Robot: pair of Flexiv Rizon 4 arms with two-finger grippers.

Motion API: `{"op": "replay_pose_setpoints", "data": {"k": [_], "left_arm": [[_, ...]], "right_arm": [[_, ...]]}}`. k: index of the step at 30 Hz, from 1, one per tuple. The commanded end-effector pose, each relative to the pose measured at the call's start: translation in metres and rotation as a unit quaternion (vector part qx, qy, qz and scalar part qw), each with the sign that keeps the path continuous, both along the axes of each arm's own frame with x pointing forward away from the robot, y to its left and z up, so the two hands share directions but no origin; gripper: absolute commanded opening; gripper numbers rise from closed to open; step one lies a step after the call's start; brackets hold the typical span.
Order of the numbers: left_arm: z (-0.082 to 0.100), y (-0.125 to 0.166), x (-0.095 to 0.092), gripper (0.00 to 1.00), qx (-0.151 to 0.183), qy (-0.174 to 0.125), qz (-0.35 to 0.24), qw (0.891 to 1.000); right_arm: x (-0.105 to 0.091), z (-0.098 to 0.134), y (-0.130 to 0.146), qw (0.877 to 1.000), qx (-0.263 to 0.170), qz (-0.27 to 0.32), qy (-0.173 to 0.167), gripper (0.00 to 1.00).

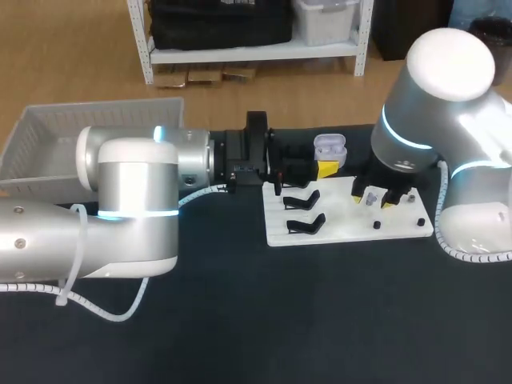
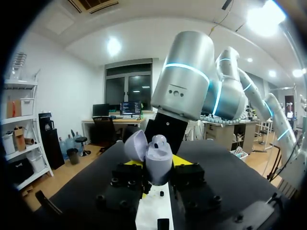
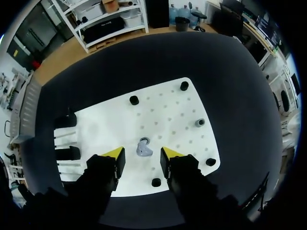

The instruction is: Pick up each earbud case from the left stands, insert the matching earbuds, close the lid, and place the case in the box.

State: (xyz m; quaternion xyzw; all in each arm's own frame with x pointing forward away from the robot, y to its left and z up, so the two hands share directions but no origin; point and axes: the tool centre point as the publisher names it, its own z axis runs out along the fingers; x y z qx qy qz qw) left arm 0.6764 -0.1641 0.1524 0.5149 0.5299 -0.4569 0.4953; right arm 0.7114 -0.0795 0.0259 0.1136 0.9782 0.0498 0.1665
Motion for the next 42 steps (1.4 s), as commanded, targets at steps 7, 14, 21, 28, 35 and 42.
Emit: {"op": "replay_pose_setpoints", "data": {"k": [7,14,21,28,35,42], "left_arm": [[-0.0018,-0.0001,-0.0019,0.0,-0.005,-0.003,0.004,1.0],[-0.0018,-0.0001,-0.0019,0.0,-0.005,-0.003,0.004,1.0],[-0.0018,-0.0001,-0.0019,0.0,-0.005,-0.003,0.004,1.0],[-0.0018,-0.0001,-0.0019,0.0,-0.005,-0.003,0.004,1.0],[-0.0018,-0.0001,-0.0019,0.0,-0.005,-0.003,0.004,1.0],[-0.0018,-0.0001,-0.0019,0.0,-0.005,-0.003,0.004,1.0]], "right_arm": [[0.0044,0.0004,-0.0018,1.0,-0.013,0.013,0.004,0.39],[0.0057,-0.0025,0.0006,1.0,-0.014,0.011,0.009,0.38],[0.0064,-0.0048,0.0013,1.0,-0.011,0.003,0.014,0.36],[0.0065,-0.0063,0.0002,1.0,-0.011,-0.003,0.015,0.33],[0.0076,-0.0081,-0.0014,1.0,-0.01,-0.012,0.017,0.19],[0.008,-0.0082,-0.0005,1.0,-0.01,-0.013,0.017,0.14]]}}
